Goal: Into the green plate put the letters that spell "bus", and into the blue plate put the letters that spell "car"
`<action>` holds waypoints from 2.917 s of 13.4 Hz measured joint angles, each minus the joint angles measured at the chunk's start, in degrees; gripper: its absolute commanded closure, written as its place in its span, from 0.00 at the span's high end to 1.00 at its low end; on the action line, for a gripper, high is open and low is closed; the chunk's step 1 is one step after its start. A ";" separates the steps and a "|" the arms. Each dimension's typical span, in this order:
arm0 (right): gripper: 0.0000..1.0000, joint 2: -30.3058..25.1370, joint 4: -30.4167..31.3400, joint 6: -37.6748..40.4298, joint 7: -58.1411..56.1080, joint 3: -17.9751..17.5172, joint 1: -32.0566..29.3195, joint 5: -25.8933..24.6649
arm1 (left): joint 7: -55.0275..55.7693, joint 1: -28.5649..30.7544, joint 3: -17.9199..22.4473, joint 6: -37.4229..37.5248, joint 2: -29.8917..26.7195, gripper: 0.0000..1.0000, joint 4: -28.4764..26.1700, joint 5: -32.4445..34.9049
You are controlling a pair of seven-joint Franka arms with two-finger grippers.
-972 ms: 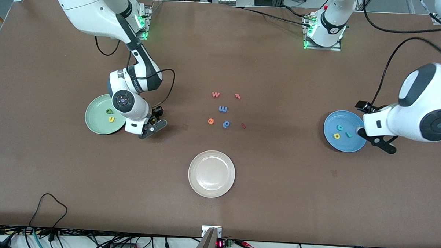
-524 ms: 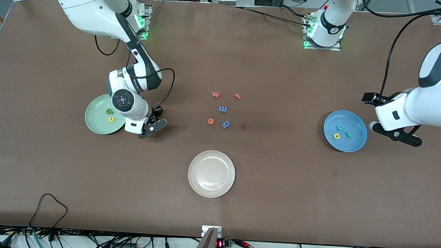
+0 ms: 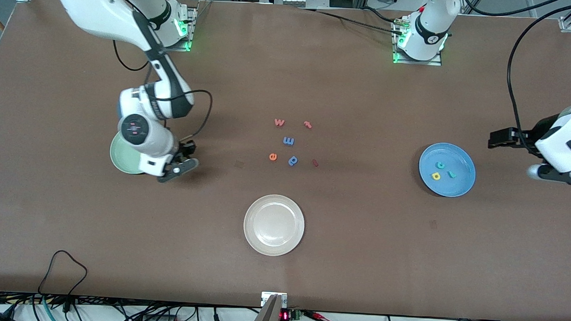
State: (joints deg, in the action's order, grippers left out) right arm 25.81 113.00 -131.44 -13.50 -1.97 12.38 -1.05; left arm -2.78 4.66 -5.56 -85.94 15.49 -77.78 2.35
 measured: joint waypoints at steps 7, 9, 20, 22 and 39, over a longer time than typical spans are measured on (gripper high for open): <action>0.37 -4.83 2.57 6.96 -7.45 0.24 -16.22 -0.21 | 0.07 -6.26 4.83 -13.12 -14.46 1.00 -19.46 -3.05; 0.37 -4.45 2.66 6.89 -7.44 -0.02 -16.43 -0.21 | 0.07 -6.36 4.94 -12.97 -15.01 1.00 -20.28 -4.27; 1.00 -15.26 -9.26 20.27 -6.72 -0.26 -16.64 -0.14 | 0.13 -7.07 3.49 -7.74 -15.24 1.00 -19.45 -2.36; 1.00 -18.94 -15.24 28.88 -6.52 0.87 -16.70 -0.19 | 0.13 -7.05 3.51 -7.73 -15.24 1.00 -19.44 -2.19; 1.00 -19.52 -24.25 42.34 2.73 5.00 -15.29 1.70 | 0.13 -7.21 0.67 -7.14 -15.23 1.00 -18.64 -2.18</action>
State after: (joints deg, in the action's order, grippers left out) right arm 6.30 88.75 -89.10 -10.77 3.03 -2.91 0.65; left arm -2.65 -2.55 -4.89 -93.08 0.26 -96.42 0.17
